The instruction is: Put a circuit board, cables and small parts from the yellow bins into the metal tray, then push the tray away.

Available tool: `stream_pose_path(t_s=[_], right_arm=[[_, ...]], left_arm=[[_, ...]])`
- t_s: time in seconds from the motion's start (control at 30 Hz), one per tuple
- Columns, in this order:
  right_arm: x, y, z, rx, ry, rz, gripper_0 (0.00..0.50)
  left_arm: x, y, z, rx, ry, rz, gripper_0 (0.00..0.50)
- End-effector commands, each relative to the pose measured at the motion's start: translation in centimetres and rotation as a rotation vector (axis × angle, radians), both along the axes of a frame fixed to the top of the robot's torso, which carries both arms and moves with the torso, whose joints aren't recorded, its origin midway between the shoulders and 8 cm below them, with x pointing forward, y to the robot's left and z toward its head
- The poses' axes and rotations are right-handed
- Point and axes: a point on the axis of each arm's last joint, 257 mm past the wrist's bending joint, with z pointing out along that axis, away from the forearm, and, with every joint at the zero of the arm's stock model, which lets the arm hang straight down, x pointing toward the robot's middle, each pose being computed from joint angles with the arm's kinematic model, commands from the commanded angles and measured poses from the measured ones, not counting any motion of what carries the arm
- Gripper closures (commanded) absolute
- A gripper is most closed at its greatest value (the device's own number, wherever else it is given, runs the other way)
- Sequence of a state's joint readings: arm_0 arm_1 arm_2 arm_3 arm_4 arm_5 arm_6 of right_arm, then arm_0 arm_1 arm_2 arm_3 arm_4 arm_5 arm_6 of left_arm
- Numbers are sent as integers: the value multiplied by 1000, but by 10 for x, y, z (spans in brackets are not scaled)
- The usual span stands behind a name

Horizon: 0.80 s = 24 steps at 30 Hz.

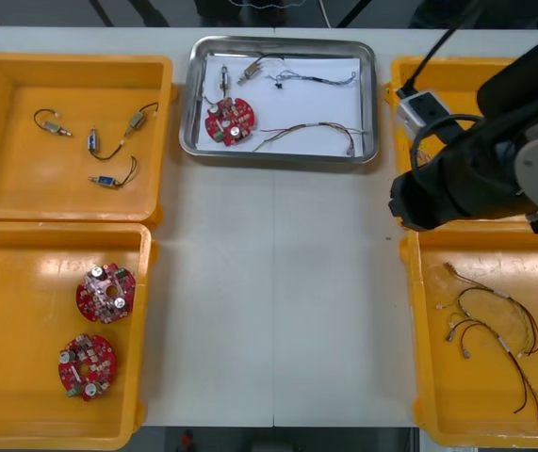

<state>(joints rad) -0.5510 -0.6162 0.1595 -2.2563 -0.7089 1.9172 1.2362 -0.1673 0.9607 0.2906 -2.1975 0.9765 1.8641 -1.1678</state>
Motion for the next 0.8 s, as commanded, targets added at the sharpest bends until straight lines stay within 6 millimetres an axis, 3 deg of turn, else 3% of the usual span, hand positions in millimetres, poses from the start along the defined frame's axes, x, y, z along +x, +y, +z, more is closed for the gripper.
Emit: stream_pose_path(t_s=[0.03, 0.57, 0.8], right_arm=[[-13, -44, 5, 84, 17, -162, 0], [-63, -142, -8, 137, 46, -419, 0], [-84, -166, -19, 147, 94, -483, 0]], left_arm=[[-2, 1, 6, 19, -24, -35, 0], [-2, 1, 6, 19, -24, -35, 0], [-2, 1, 6, 19, -24, -35, 0]])
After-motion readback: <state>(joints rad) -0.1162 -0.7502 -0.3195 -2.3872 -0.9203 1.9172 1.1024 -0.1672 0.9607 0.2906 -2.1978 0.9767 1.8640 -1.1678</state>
